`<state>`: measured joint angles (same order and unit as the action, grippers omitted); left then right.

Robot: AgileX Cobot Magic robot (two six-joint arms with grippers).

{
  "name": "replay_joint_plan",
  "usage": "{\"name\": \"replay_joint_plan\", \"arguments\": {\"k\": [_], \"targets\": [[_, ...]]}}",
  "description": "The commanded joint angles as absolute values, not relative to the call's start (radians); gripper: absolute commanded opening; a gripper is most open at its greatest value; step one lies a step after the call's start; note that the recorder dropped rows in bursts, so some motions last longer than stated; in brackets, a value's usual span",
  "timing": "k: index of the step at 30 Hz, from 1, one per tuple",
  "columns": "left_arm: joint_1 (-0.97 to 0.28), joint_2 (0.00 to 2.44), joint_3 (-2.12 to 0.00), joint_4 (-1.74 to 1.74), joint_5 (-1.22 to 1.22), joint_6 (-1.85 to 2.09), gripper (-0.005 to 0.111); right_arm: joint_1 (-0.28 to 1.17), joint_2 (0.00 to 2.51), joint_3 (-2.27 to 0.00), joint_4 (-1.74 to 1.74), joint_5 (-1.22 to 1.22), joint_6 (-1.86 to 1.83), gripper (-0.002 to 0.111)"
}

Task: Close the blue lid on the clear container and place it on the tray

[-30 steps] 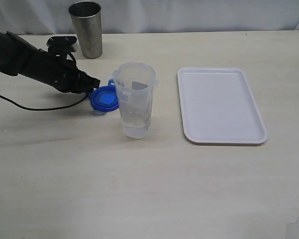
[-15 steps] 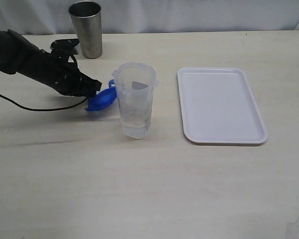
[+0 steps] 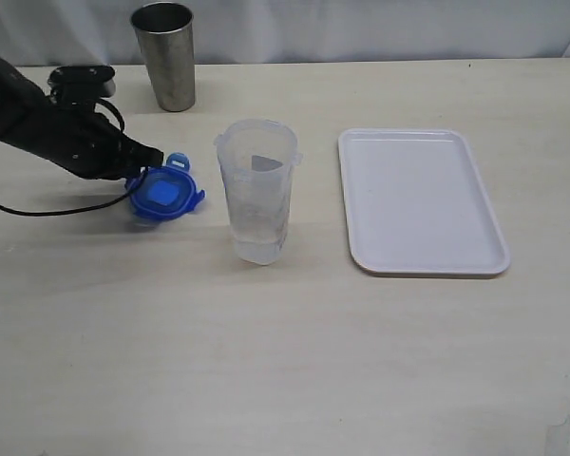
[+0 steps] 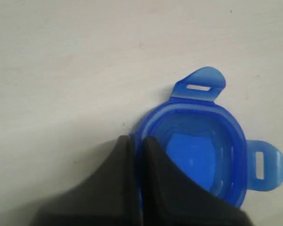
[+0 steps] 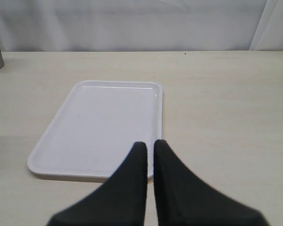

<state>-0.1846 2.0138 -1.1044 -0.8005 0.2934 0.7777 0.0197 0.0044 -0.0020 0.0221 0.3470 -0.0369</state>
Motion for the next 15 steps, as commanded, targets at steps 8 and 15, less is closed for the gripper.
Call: {"name": "replay_joint_plan", "arguments": {"k": [8, 15], "targets": [[-0.116, 1.937, -0.939, -0.801, 0.206, 0.553, 0.000, 0.014, 0.000, 0.000, 0.014, 0.345, -0.036, 0.005], [-0.116, 1.937, -0.885, -0.819, 0.189, 0.537, 0.009, 0.014, 0.000, 0.000, 0.014, 0.345, -0.036, 0.005]]}}
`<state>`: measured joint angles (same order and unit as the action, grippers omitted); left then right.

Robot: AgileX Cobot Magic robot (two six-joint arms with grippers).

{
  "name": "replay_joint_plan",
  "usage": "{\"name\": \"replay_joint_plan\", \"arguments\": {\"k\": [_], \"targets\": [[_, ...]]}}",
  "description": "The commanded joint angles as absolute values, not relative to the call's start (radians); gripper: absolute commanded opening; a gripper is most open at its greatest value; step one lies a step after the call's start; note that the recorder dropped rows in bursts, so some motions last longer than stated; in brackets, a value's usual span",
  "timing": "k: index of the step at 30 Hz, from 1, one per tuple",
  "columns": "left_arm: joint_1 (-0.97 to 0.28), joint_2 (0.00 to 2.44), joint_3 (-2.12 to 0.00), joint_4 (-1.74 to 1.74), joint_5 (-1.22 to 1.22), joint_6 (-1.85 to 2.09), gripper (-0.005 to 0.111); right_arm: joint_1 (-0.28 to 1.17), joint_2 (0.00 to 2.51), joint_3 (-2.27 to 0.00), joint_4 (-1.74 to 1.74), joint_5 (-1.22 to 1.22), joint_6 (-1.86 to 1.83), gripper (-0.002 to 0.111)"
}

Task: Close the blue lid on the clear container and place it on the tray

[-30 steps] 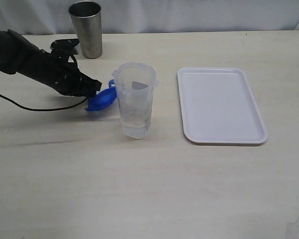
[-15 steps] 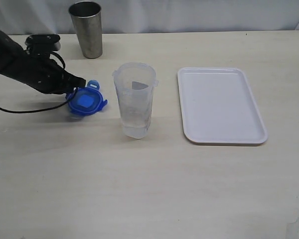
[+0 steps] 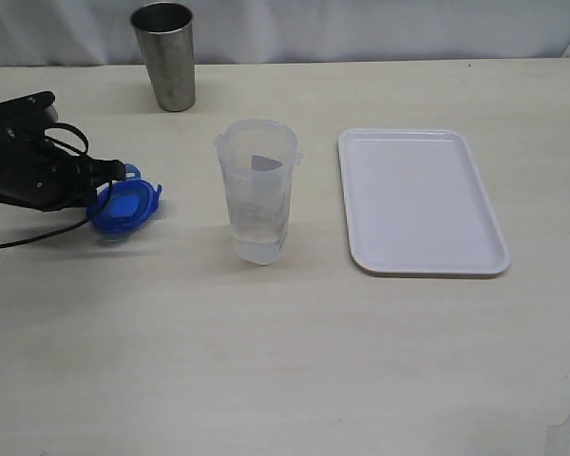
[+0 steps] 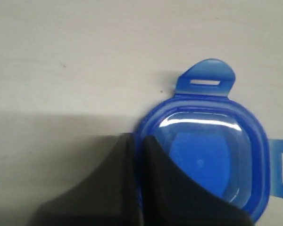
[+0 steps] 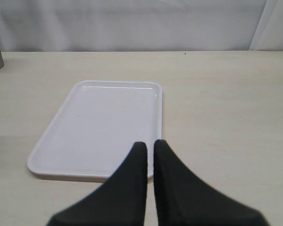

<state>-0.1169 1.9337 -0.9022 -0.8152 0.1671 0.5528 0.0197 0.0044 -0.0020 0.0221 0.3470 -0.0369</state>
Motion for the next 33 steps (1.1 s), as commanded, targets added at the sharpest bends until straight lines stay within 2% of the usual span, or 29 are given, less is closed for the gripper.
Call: {"name": "replay_joint_plan", "arguments": {"k": [1, 6, 8, 21, 26, 33], "targets": [[-0.116, 1.937, -0.885, -0.819, 0.194, 0.539, 0.014, 0.014, 0.000, 0.000, 0.014, 0.345, -0.036, 0.005], [-0.116, 1.937, -0.885, -0.803, 0.218, 0.546, 0.032, 0.014, 0.000, 0.000, 0.014, 0.345, -0.036, 0.005], [-0.116, 1.937, -0.885, -0.803, 0.223, 0.546, 0.034, 0.014, 0.000, 0.000, 0.014, 0.345, -0.036, 0.005], [-0.116, 1.937, -0.887, -0.869, 0.254, 0.549, 0.033, 0.014, 0.000, 0.000, 0.014, 0.345, -0.036, 0.005], [-0.116, 1.937, -0.887, -0.922, 0.277, 0.549, 0.018, 0.014, 0.000, 0.000, 0.014, 0.345, -0.036, 0.005], [-0.116, 1.937, -0.887, -0.925, 0.285, 0.549, 0.016, 0.014, 0.000, 0.000, 0.014, 0.345, -0.036, 0.005]]}}
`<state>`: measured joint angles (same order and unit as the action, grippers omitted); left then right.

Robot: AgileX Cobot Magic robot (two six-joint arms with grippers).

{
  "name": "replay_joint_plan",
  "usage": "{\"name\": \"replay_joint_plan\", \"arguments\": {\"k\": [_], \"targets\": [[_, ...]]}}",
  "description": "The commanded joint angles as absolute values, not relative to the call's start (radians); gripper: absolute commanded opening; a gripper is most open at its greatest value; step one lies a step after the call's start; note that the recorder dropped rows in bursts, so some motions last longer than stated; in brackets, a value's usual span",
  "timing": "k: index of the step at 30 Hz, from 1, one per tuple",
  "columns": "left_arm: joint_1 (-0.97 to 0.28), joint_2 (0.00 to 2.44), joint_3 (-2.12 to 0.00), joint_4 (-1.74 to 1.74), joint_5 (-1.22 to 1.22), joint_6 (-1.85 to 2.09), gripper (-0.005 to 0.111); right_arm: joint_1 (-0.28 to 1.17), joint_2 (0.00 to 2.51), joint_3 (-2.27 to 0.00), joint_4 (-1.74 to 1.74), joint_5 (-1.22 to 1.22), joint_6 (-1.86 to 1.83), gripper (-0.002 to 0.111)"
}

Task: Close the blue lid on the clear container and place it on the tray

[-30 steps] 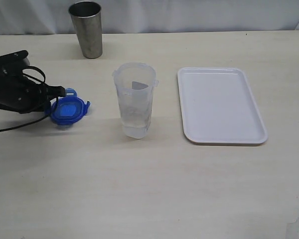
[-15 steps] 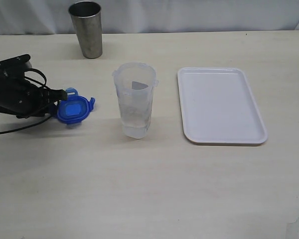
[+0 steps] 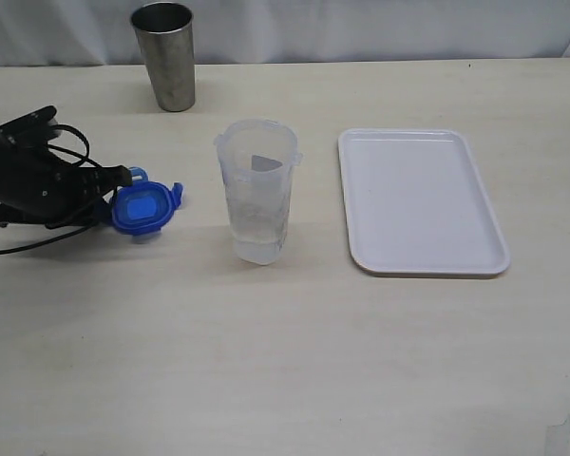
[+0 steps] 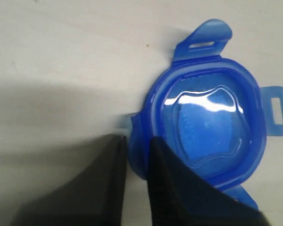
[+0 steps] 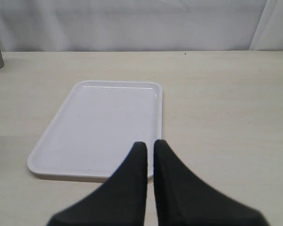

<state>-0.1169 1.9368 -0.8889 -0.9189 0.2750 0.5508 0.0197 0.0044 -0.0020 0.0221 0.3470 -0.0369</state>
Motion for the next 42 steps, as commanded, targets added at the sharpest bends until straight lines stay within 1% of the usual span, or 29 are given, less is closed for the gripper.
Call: {"name": "replay_joint_plan", "arguments": {"k": [1, 7, 11, 22, 35, 42], "targets": [[-0.116, 1.937, -0.887, -0.925, 0.285, 0.549, 0.016, 0.014, 0.000, 0.000, 0.014, 0.345, -0.036, 0.005], [-0.116, 1.937, -0.887, -0.924, 0.285, 0.551, 0.014, 0.014, 0.000, 0.000, 0.014, 0.345, -0.036, 0.005], [-0.116, 1.937, -0.887, -0.924, 0.283, 0.553, 0.000, 0.014, 0.000, 0.000, 0.014, 0.345, -0.036, 0.005], [-0.116, 1.910, -0.887, -0.898, 0.306, 0.624, 0.000, 0.014, 0.000, 0.000, 0.014, 0.345, -0.036, 0.005], [-0.116, 1.689, -0.893, -0.903, 0.315, 0.842, 0.000, 0.014, 0.000, 0.000, 0.014, 0.345, -0.036, 0.005], [-0.118, 1.661, -0.967, -0.901, 0.392, 0.896, 0.000, 0.014, 0.000, 0.000, 0.014, 0.345, -0.036, 0.005]]}}
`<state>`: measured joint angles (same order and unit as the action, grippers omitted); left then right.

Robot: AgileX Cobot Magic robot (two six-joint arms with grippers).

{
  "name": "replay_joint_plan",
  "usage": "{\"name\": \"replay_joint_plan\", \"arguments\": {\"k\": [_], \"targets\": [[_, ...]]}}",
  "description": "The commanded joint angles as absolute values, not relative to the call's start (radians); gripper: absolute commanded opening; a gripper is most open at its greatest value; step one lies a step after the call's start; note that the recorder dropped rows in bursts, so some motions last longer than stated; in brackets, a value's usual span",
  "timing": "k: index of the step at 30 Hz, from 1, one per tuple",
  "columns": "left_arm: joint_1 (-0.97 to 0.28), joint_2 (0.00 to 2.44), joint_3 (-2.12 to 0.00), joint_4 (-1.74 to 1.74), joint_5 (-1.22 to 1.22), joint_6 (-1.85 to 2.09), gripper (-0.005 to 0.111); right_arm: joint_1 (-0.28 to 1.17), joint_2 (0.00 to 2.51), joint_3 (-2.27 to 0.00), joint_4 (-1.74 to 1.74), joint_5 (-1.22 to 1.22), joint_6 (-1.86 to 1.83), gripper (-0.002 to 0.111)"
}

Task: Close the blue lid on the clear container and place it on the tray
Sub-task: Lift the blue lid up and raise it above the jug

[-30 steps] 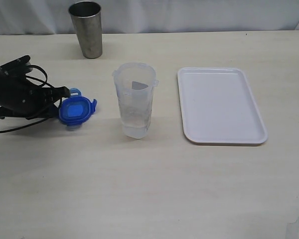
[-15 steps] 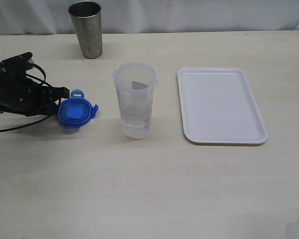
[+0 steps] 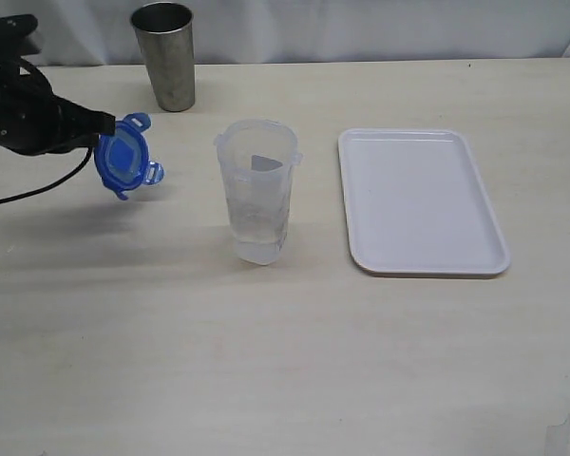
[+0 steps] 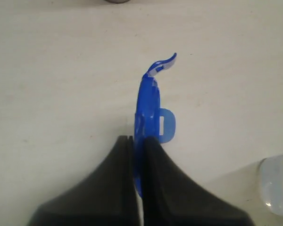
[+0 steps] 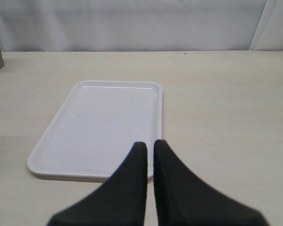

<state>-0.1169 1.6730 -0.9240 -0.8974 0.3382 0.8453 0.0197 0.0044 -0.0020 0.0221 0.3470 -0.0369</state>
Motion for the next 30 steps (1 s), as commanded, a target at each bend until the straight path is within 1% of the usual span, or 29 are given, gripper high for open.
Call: {"name": "replay_joint_plan", "arguments": {"k": [1, 11, 19, 23, 27, 30], "targets": [[-0.118, 1.661, -0.980, -0.901, 0.402, 0.915, 0.000, 0.014, 0.000, 0.000, 0.014, 0.345, -0.036, 0.005], [-0.118, 1.657, -1.069, -0.901, 0.468, 1.151, 0.000, 0.014, 0.000, 0.000, 0.014, 0.345, -0.036, 0.005], [-0.118, 1.657, -1.132, -0.901, 0.509, 1.185, 0.000, 0.014, 0.000, 0.000, 0.014, 0.345, -0.036, 0.005], [-0.154, 1.657, -1.154, -0.901, 0.521, 1.234, 0.000, 0.014, 0.000, 0.000, 0.014, 0.345, -0.036, 0.005], [-0.218, 1.657, -1.154, -0.901, 0.441, 1.360, 0.000, 0.014, 0.000, 0.000, 0.014, 0.345, -0.036, 0.005], [-0.266, 1.657, -1.154, -0.901, 0.300, 1.395, 0.000, 0.014, 0.000, 0.000, 0.014, 0.345, -0.036, 0.005]]}}
